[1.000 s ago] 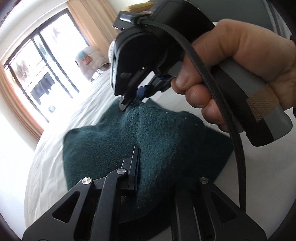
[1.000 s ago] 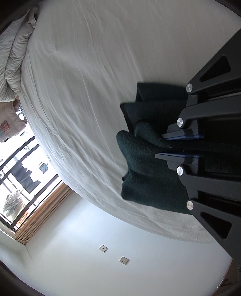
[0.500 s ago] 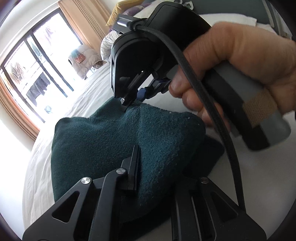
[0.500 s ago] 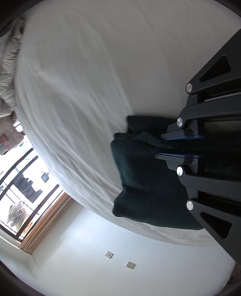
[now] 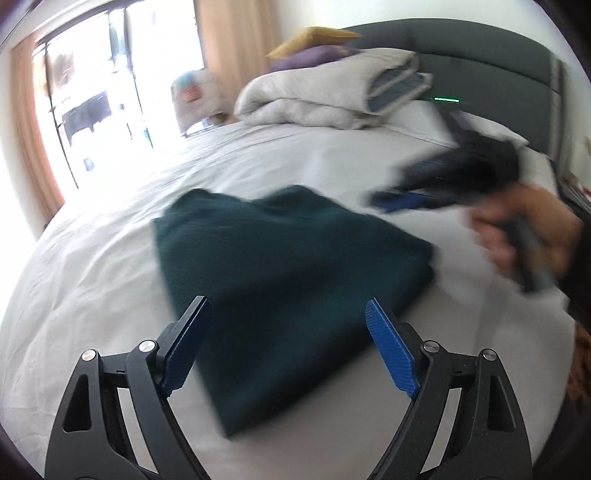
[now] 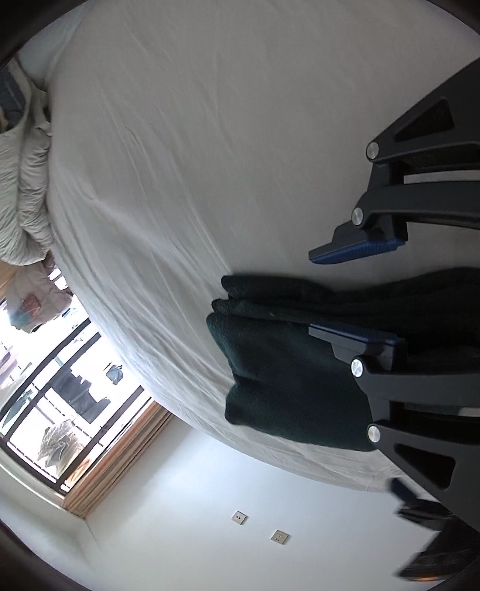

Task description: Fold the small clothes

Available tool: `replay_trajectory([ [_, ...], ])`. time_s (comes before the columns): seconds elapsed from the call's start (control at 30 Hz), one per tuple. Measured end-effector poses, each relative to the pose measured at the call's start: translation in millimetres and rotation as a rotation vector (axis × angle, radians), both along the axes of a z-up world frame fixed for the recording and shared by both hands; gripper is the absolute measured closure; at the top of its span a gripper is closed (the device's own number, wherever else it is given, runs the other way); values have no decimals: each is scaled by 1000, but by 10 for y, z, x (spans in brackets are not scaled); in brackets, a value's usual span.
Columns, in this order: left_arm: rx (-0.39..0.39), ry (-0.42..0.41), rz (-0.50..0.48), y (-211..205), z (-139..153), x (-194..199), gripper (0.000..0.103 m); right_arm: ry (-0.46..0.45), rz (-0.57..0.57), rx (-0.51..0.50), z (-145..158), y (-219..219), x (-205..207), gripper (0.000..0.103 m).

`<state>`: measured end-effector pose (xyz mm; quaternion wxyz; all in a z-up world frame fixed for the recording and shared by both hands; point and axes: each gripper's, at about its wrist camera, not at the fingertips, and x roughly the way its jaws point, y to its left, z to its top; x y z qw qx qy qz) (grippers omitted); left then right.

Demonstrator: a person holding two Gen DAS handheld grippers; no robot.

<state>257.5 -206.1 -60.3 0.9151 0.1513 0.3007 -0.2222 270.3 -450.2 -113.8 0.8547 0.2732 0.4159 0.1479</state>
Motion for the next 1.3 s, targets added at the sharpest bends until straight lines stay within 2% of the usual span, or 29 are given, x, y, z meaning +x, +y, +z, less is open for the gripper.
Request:
replay_trajectory([
  [0.07,8,1,36,155,14,212,25,6,35,-22,30,81,-75,67],
  [0.17,14,37,69,337,-25,378,25,19,88,16,20,181,-151,67],
  [0.23,12,74,76,419,-121,448,25,47,107,-3,-59,218,-153,67],
  [0.3,31,118,80,426,-260,478,30,68,125,-39,-109,292,-142,67],
  [0.33,44,121,84,397,-335,456,30,63,134,-63,-104,329,-142,70],
  [0.37,53,114,86,389,-431,416,30,58,143,-92,-96,365,-139,84],
  [0.4,58,108,83,396,-457,368,30,56,141,-112,-94,375,-137,91],
  [0.47,56,109,81,396,-481,341,30,49,112,-88,-104,291,-157,95],
  [0.67,85,92,61,308,-491,223,30,34,11,-57,-218,101,-414,98],
  [0.7,91,88,55,130,-507,243,30,34,-11,-37,-246,35,-449,98],
  [0.8,115,81,38,-2,-594,231,30,48,-38,51,-408,-110,-451,98],
  [0.9,118,84,45,17,-612,222,30,36,7,73,-415,-55,-435,92],
  [0.93,105,87,45,34,-591,226,30,33,22,72,-357,-53,-444,77],
  [0.97,91,86,51,62,-553,229,30,36,17,58,-308,-46,-458,51],
  [1.0,79,67,60,69,-491,239,30,29,-15,24,-234,-78,-492,40],
  [1.03,67,37,61,68,-417,233,30,18,-35,-11,-187,-85,-516,36],
  [1.1,64,-24,58,38,-280,241,30,-7,-67,-65,-27,-107,-536,36],
  [1.17,74,-34,60,-31,-261,336,30,-76,-57,-21,167,-89,-447,41],
  [1.23,72,-6,63,-86,-338,427,30,-128,26,23,344,65,-222,47],
  [1.3,87,62,42,-176,-531,492,30,-171,130,46,470,292,57,49],
])
